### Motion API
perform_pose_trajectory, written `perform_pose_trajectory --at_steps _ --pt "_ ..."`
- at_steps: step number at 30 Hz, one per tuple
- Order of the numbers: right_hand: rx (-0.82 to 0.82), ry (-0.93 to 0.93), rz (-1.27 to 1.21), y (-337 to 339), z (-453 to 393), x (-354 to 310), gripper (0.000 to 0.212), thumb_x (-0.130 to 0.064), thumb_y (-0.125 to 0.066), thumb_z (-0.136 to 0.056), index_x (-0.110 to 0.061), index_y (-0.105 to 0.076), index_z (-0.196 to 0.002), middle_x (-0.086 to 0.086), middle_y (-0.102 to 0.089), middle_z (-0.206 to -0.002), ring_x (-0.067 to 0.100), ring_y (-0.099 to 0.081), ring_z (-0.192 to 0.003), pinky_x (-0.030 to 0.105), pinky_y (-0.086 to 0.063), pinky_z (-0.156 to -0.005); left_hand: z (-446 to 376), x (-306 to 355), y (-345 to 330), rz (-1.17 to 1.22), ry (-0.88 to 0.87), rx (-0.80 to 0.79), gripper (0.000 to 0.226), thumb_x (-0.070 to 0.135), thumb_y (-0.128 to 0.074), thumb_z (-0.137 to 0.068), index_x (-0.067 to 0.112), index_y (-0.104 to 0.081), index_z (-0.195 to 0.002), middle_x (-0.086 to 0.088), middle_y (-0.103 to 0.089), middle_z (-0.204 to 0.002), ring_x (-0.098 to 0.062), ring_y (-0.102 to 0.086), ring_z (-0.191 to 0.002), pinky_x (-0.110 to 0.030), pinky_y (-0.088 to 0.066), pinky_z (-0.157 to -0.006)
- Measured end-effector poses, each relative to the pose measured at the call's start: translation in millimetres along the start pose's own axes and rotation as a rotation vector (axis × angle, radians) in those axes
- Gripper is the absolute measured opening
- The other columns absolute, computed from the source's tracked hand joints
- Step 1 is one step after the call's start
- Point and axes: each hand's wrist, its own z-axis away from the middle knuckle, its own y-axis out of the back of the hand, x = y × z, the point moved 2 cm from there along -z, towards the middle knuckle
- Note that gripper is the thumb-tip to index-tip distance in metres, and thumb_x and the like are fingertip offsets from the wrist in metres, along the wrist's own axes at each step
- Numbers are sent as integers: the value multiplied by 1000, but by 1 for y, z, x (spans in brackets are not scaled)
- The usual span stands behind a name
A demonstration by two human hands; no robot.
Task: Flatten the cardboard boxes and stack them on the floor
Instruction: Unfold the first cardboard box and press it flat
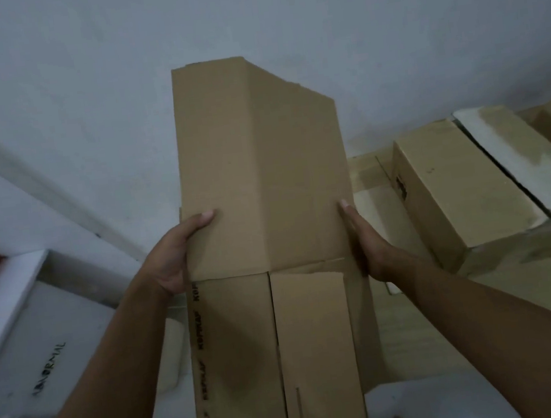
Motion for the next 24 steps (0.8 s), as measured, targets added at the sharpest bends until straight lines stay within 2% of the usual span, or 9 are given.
perform_pose_trajectory --at_steps 2,5,7,9,12,15,17,20,24 --pt "-54 -47 -57 2 -6 9 73 -85 -60 -71 -37 -64 -126 -1 -69 -126 23 -65 -116 49 -45 -105 3 -4 2 -17 -19 41 61 41 -93 -50 11 -79 -101 -11 -74 -107 -23 -73 -92 -34 -60 -73" --pt "-133 -90 -67 7 -4 19 68 -77 -61 -77 -32 -64 -128 1 -70 -124 25 -65 -117 50 -47 -104 0 -8 4 -33 -39 117 36 34 -68 -82 9 -71 -108 -8 -75 -99 -20 -73 -85 -31 -60 -70" --pt "-101 -113 -6 17 -1 20 62 -70 -63 -82 -27 -64 -127 6 -70 -123 26 -66 -115 49 -50 -101 -7 -10 7 -56 -27 156 35 32 -63 -84 10 -68 -111 -7 -75 -96 -19 -73 -82 -30 -60 -70" --pt "21 -63 37 30 0 17 57 -62 -67 -83 -21 -68 -122 7 -72 -118 26 -68 -110 47 -51 -100 -19 -15 13 -98 16 185 38 35 -64 -85 10 -67 -115 -9 -75 -101 -20 -72 -86 -33 -59 -76" --pt "324 156 175 51 0 4 46 -52 -72 -85 -15 -73 -111 4 -76 -106 20 -72 -95 39 -55 -93 -44 -36 25 -146 97 265 41 35 -66 -89 8 -65 -120 -13 -73 -110 -26 -70 -96 -37 -56 -81" --pt "505 281 390 67 3 -11 43 -47 -67 -90 -11 -72 -114 4 -74 -105 19 -69 -91 30 -53 -81 -72 -66 26 -137 123 312 43 26 -67 -90 4 -61 -127 -12 -73 -111 -26 -70 -96 -35 -56 -76" --pt "562 318 517 75 1 -15 45 -48 -65 -91 -12 -70 -116 5 -73 -109 24 -67 -99 36 -54 -87 -90 -87 21 -107 145 320 39 20 -66 -92 4 -61 -127 -13 -72 -112 -27 -69 -96 -35 -56 -73" --pt "675 309 726 80 -4 -12 51 -56 -58 -92 -14 -66 -117 9 -70 -114 31 -64 -104 43 -52 -88 -113 -114 14 -161 161 358 33 20 -61 -95 4 -60 -124 -14 -69 -116 -30 -67 -100 -39 -56 -81" --pt "811 226 911 81 -14 3 48 -59 -50 -94 -12 -57 -103 17 -66 -109 39 -61 -100 42 -49 -80 -126 -139 6 -312 181 440 31 39 -56 -96 16 -57 -116 -7 -62 -120 -25 -60 -103 -44 -50 -95"
